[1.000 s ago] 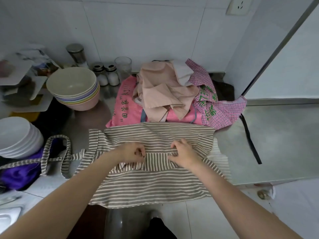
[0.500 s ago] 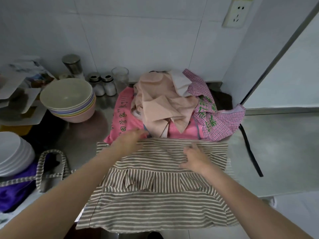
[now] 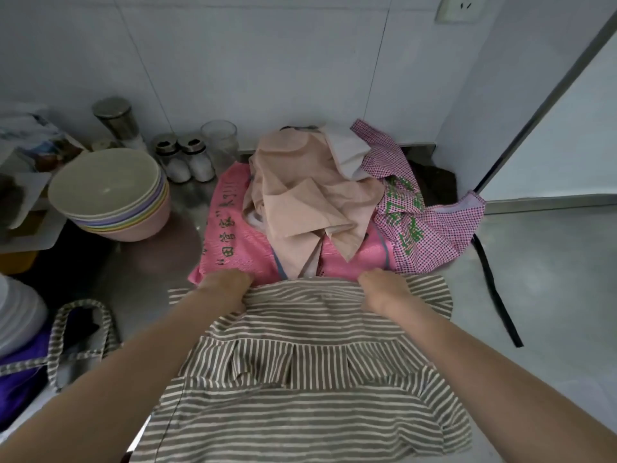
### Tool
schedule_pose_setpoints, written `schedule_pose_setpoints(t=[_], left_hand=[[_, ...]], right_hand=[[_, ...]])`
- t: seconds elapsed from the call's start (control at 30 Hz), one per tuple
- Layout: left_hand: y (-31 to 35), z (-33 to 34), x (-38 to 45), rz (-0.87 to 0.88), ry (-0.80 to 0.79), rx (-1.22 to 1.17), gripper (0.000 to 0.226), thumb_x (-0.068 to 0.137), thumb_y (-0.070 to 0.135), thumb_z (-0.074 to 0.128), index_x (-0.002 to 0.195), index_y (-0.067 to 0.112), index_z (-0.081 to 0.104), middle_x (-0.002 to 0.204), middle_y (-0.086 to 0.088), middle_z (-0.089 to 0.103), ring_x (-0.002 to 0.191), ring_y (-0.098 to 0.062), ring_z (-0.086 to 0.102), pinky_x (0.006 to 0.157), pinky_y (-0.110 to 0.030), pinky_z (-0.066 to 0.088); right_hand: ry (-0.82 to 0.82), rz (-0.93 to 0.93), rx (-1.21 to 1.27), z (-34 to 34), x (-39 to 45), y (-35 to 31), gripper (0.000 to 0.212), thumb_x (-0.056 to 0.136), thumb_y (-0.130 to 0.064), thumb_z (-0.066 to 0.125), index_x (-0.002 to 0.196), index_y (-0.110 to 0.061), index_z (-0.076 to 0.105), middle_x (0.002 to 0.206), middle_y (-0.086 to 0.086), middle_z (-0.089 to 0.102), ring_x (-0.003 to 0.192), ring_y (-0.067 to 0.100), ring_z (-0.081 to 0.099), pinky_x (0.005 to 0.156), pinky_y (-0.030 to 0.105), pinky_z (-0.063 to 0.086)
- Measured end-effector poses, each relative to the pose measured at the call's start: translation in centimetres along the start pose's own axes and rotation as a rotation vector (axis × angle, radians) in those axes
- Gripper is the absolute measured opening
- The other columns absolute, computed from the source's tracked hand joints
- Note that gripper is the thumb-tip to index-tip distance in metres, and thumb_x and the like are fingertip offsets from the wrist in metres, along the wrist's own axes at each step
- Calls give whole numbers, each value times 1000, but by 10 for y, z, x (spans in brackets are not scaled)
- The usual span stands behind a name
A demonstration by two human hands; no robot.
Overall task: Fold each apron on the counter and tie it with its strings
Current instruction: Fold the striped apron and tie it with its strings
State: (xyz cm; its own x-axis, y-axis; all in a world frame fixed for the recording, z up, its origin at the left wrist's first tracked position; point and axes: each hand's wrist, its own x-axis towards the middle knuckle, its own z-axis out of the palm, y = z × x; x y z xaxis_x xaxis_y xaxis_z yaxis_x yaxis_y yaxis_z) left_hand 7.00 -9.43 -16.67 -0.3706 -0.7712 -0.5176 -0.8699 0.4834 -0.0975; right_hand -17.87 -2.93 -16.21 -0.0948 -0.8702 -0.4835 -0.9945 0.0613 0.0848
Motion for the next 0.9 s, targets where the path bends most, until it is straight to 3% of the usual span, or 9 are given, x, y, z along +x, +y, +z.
schedule_pose_setpoints(t=[0.13,0.27,0.4,0.5,0.57,0.7,0.8,0.83,0.9], left_hand=[[-13,-29,-4,-27,47,-26,46,84,30,56,129,26,48,130,-5,54,118,-25,52,97,-35,44],[-17,-54,-11,-128,267,84,40,90,26,51,128,18,40,123,-8,56,111,-29,57,86,-37,46],[-15,-43,-31,-134,510,151,57,80,21,64,131,10,39,107,-9,64,101,-28,60,82,-34,44],[-14,-17,-46,5,656,169,57,37,11,88,88,4,65,61,-8,63,55,-26,63,53,-30,49],[-12,2,-55,79,654,186,52,31,15,88,77,8,65,55,-4,61,48,-24,60,51,-27,46],[-6,33,-83,191,607,231,34,57,25,53,90,15,52,67,-5,67,55,-21,64,64,-33,34],[0,54,-94,196,433,216,51,30,28,82,77,17,65,68,-2,65,62,-21,65,56,-34,47],[3,56,-98,164,393,220,57,29,30,87,81,16,67,76,-3,65,72,-22,66,59,-36,50],[10,60,-106,93,287,183,50,68,31,74,113,15,59,113,-5,58,112,-24,54,84,-44,46]], right_hand=[[41,72,87,-32,9,8,27,90,-14,58,116,-8,55,118,8,58,106,27,61,84,34,49],[237,117,320,-51,9,9,22,90,-11,57,110,-3,59,110,14,62,99,32,63,83,36,52],[399,80,401,-52,-13,11,23,87,-13,60,106,-1,58,107,16,61,100,31,58,79,33,45],[418,56,360,-41,-41,7,22,87,-15,61,104,-2,56,107,13,59,100,28,57,79,30,42],[418,46,330,-29,-60,2,22,87,-17,61,105,-5,57,106,9,60,96,23,59,78,30,46],[310,11,193,2,-91,-8,27,88,-22,60,112,-11,56,113,6,58,102,23,60,81,33,49],[203,18,103,31,-105,-16,32,90,-7,50,121,-10,51,118,11,54,102,29,63,85,38,52],[176,29,93,40,-109,-19,36,90,-1,46,125,-10,49,117,12,53,99,29,64,85,39,53],[149,52,76,55,-114,-24,44,90,6,41,130,-11,46,118,13,51,98,29,64,86,39,53]])
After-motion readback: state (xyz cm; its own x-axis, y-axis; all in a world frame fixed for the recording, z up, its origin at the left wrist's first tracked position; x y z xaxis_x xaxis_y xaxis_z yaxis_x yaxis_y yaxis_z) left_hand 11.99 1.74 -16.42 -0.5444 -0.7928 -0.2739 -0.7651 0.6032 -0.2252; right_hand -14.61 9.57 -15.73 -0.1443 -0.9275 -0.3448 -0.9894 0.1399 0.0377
